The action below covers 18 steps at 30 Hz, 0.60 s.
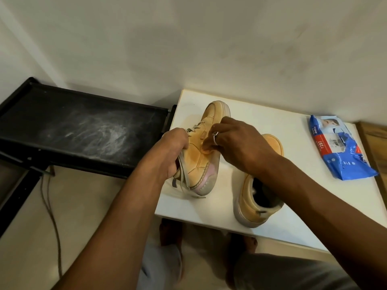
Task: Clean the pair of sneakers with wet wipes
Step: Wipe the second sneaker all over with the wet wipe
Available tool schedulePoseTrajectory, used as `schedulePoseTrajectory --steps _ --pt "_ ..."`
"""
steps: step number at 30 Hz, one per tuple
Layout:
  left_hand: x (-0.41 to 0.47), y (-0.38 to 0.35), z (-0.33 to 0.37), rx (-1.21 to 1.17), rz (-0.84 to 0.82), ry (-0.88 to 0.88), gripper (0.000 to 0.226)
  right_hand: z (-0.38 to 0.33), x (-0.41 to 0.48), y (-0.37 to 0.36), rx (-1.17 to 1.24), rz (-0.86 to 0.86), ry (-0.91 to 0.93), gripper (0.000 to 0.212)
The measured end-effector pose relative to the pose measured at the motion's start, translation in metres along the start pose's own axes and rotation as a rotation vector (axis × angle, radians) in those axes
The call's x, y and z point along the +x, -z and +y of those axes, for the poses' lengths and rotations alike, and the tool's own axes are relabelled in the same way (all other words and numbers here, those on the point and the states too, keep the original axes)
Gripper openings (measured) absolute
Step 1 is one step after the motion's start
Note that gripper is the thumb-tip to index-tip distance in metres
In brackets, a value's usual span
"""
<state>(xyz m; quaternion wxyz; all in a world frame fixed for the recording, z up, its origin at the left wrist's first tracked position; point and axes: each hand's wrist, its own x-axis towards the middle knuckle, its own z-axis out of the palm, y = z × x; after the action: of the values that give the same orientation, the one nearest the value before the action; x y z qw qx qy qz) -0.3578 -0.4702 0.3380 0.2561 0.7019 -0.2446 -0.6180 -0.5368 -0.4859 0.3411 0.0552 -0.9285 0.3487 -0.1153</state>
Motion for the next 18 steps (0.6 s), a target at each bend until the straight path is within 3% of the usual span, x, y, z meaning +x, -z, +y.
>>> schedulePoseTrajectory --steps 1,4,10,16,18 --pt "-0.001 0.0 0.001 -0.008 -0.012 -0.02 0.016 -0.005 0.0 0.0 0.034 -0.023 0.03 0.017" --pt "0.0 0.001 0.001 -0.022 -0.012 -0.047 0.017 -0.014 -0.001 -0.001 0.095 -0.065 0.047 0.017" --pt "-0.007 0.001 -0.001 -0.075 -0.077 -0.028 0.02 -0.017 0.001 -0.002 0.137 0.04 -0.233 0.02" --pt "-0.008 0.004 -0.001 -0.115 -0.08 -0.022 0.019 -0.039 0.008 0.007 0.259 -0.211 -0.175 0.023" --pt "-0.01 0.003 0.0 -0.12 -0.095 -0.028 0.019 -0.037 0.008 0.008 0.192 -0.19 -0.195 0.023"
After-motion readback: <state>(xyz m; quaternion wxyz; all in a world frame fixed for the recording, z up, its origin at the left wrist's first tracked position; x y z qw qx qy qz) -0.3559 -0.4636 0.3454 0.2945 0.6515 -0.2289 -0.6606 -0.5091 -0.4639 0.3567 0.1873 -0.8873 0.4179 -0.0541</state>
